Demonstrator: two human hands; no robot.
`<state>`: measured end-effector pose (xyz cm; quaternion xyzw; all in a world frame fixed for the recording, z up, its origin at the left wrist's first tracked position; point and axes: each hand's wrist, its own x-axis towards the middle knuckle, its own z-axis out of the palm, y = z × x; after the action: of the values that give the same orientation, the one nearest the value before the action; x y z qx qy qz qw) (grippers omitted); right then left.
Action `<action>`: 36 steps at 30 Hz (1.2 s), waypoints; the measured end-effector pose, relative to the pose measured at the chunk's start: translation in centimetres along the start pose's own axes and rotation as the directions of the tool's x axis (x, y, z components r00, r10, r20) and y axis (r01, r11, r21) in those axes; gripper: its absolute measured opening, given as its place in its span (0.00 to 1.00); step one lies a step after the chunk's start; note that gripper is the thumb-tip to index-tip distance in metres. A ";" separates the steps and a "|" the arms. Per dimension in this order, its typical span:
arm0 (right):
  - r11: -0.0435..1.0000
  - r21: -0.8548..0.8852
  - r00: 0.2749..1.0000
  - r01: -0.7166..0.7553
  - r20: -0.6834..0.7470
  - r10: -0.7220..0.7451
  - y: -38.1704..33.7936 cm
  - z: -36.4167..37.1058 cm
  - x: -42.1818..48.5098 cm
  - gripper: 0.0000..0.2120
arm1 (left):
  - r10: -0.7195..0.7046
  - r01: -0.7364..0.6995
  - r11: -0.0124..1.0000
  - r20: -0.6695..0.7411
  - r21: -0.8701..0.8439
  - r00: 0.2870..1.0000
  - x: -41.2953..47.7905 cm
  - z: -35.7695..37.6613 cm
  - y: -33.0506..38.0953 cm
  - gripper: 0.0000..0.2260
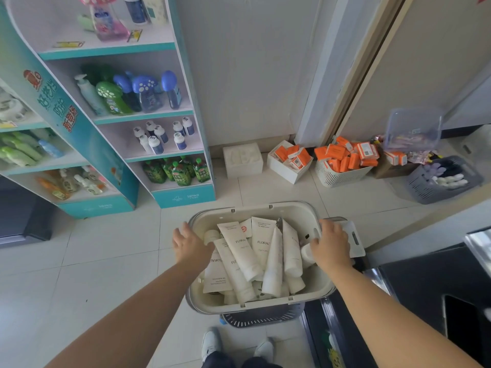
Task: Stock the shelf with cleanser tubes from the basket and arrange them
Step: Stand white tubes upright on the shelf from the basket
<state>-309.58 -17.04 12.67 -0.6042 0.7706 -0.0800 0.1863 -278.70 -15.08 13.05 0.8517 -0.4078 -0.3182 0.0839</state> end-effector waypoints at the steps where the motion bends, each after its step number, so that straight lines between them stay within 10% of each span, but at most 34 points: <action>1: 0.999 -0.017 0.999 0.040 -0.014 -0.040 -0.3 -0.1 0.0 0.23 | 0.014 -0.013 1.000 -0.011 0.023 1.000 -0.1 0.1 0.3 0.41; 8: 0.975 0.086 0.979 0.205 0.002 -0.206 -2.5 1.0 -0.7 0.11 | 0.313 -0.312 0.947 -0.014 0.072 0.950 -0.8 1.7 1.7 0.21; 13: 0.992 0.002 0.949 0.124 0.291 -0.119 -4.2 3.2 -2.6 0.12 | 0.069 -0.021 0.993 0.425 -0.116 0.902 -0.1 3.5 2.2 0.15; 21: 0.956 -0.289 0.940 -0.045 0.313 0.138 -7.9 5.6 -3.5 0.23 | 0.015 0.145 0.944 0.478 -0.297 0.878 2.4 4.4 2.6 0.10; 28: 0.939 0.178 0.944 -0.295 0.209 0.257 -7.8 5.5 -4.4 0.13 | 0.084 0.165 0.877 0.482 -0.451 0.872 2.5 4.7 3.8 0.16; 36: 0.621 0.747 0.971 -0.238 0.163 0.177 -7.1 0.5 -7.1 0.10 | 0.473 -0.041 0.800 0.587 -0.599 0.657 1.0 0.8 6.1 0.13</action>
<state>-301.54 -12.03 16.04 -0.3794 0.7225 -0.3517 0.4587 -282.64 -19.69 14.44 0.5307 -0.4232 -0.7065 0.2000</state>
